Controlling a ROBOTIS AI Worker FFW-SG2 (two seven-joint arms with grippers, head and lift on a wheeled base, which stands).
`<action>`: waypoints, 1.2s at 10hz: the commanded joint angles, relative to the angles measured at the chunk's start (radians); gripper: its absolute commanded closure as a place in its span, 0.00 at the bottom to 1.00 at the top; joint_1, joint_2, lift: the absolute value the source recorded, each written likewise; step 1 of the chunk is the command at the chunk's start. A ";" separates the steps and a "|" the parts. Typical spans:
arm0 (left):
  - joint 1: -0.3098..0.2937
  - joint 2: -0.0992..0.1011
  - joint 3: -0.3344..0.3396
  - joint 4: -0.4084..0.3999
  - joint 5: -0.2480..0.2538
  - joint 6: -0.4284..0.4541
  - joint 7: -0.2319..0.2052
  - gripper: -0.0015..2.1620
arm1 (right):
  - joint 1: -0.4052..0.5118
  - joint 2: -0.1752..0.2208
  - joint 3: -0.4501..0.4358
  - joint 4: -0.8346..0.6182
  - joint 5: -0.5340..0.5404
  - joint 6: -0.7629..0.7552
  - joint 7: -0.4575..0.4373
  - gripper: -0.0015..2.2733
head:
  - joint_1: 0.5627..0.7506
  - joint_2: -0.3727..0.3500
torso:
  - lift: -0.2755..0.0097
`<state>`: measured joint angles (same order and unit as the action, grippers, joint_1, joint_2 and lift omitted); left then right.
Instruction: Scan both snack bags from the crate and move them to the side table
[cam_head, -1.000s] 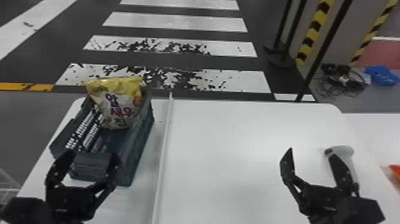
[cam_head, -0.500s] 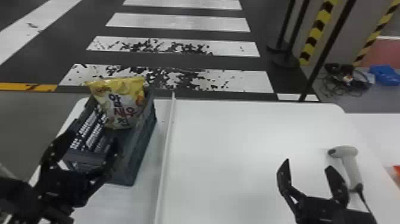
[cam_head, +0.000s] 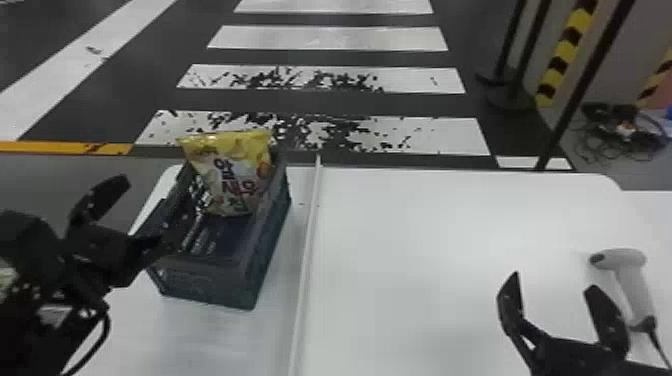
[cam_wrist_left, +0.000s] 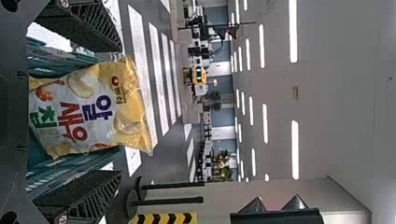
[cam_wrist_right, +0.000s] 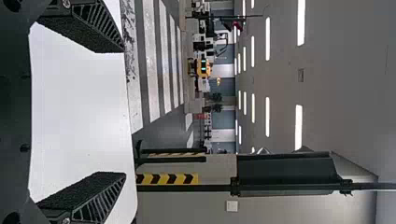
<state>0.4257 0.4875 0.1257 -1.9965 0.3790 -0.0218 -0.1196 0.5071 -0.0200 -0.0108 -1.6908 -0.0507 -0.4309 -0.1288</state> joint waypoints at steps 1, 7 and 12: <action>-0.059 0.023 0.002 0.042 0.004 0.021 -0.028 0.03 | 0.004 0.000 0.000 -0.004 0.000 0.004 0.000 0.02 | 0.70 0.59 | 0.62; -0.357 0.092 -0.020 0.413 0.037 -0.010 -0.218 0.03 | 0.025 0.000 0.009 -0.029 0.011 0.028 0.000 0.02 | 0.70 0.67 | 0.62; -0.601 0.091 -0.112 0.731 -0.017 -0.102 -0.423 0.03 | 0.022 -0.005 0.037 -0.029 0.026 0.053 0.000 0.03 | 0.70 0.75 | 0.62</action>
<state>-0.1429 0.5783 0.0354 -1.2973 0.3712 -0.1148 -0.5399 0.5272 -0.0250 0.0257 -1.7196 -0.0247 -0.3773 -0.1289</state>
